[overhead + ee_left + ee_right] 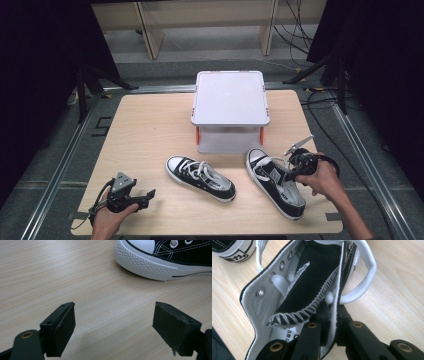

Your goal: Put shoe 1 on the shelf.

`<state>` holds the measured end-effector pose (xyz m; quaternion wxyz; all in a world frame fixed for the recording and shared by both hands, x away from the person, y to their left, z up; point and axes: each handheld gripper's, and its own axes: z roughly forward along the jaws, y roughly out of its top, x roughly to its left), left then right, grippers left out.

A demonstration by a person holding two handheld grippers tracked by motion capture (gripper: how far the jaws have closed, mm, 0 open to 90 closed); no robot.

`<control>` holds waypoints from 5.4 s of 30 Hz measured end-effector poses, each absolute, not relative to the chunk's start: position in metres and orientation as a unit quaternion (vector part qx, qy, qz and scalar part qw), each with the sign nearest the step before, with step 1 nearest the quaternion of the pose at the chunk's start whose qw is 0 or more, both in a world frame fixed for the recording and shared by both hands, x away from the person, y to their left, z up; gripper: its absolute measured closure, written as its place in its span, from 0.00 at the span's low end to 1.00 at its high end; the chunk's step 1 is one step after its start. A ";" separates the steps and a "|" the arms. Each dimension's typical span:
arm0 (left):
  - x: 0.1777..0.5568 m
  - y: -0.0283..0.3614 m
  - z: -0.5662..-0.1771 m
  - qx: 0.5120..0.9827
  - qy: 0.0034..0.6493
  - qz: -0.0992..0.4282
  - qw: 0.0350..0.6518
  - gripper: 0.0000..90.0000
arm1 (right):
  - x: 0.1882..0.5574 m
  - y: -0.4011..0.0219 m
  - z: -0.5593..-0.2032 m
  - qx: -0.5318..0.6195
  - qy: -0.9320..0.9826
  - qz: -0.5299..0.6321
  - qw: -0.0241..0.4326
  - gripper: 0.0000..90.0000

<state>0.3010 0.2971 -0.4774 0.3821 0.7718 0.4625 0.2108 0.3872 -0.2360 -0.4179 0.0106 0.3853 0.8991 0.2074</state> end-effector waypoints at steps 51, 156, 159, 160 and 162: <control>0.301 0.298 -0.477 0.771 0.454 0.218 0.390 0.20 | 0.396 -0.135 -0.232 0.267 0.957 0.110 0.021 0.98; 0.297 0.293 -0.477 0.766 0.466 0.204 0.392 0.20 | 0.529 -0.061 -0.235 0.351 0.905 0.237 0.043 0.95; 0.298 0.294 -0.477 0.773 0.458 0.208 0.386 0.20 | 0.531 -0.062 -0.233 0.353 0.904 0.239 0.038 0.98; 0.299 0.295 -0.477 0.778 0.452 0.210 0.383 0.20 | 0.531 -0.061 -0.233 0.358 0.902 0.239 0.035 0.98; 0.298 0.292 -0.478 0.769 0.462 0.204 0.391 0.20 | 0.531 -0.058 -0.230 0.356 0.902 0.240 0.041 0.98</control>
